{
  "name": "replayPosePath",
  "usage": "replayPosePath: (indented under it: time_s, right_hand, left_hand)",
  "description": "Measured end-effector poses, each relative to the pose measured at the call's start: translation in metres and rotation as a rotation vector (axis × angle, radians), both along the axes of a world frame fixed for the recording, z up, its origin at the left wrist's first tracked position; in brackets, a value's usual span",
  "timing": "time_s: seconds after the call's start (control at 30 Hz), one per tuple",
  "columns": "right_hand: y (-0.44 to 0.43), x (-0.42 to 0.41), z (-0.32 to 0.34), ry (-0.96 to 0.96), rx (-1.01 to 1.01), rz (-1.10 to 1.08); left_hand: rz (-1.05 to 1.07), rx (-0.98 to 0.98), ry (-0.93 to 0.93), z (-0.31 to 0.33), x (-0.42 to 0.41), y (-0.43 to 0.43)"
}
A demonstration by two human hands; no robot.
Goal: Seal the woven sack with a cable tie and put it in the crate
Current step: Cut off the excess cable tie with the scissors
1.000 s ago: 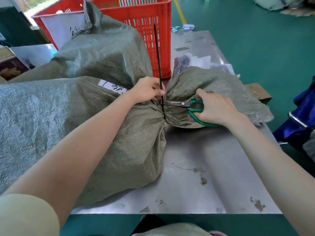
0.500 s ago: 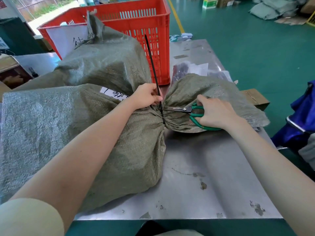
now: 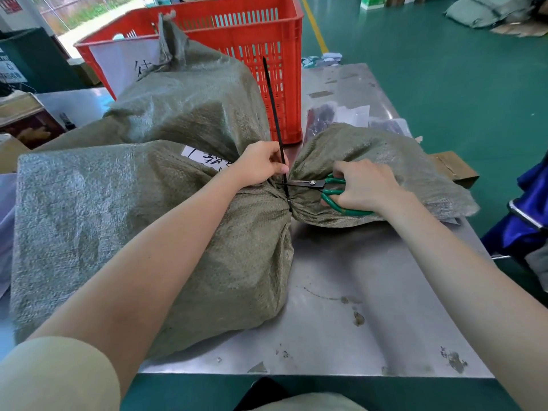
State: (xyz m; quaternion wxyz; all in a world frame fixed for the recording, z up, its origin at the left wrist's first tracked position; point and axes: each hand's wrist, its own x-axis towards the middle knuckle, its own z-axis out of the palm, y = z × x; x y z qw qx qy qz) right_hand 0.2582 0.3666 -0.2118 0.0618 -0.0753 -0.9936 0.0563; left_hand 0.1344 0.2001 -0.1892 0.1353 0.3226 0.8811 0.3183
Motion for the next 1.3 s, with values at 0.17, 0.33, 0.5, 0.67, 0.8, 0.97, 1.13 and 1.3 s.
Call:
replayPosePath:
  time_s: [0.17,0.33,0.5,0.67,0.8,0.97,1.13,1.3]
  right_hand:
    - [-0.004,0.005,0.001,-0.016,0.086,0.03]
    - [-0.011,0.005,0.001,-0.017,0.156,0.06]
    - [-0.014,0.005,0.002,-0.022,0.233,0.066]
    - [-0.017,0.009,0.002,-0.05,0.265,0.05]
    - [-0.017,0.012,0.005,-0.056,0.307,0.053]
    - [-0.017,0.015,0.003,-0.071,0.305,0.019]
    - [-0.005,0.039,-0.003,-0.022,0.201,-0.124]
    - [0.003,0.082,-0.022,0.047,-0.012,-0.319]
  left_hand:
    - [0.013,-0.002,0.005,0.0,0.001,0.001]
    - [0.025,-0.013,0.056,-0.003,0.0,0.002]
    - [0.057,-0.017,0.09,-0.004,0.005,0.005]
    - [0.115,-0.011,0.101,-0.005,0.009,0.008]
    - [0.137,0.019,0.103,-0.005,0.012,0.009]
    - [0.141,0.038,0.13,-0.005,0.01,0.003]
    - [-0.011,0.08,0.299,-0.002,0.025,0.006]
    - [-0.557,0.014,0.71,-0.013,0.052,0.023]
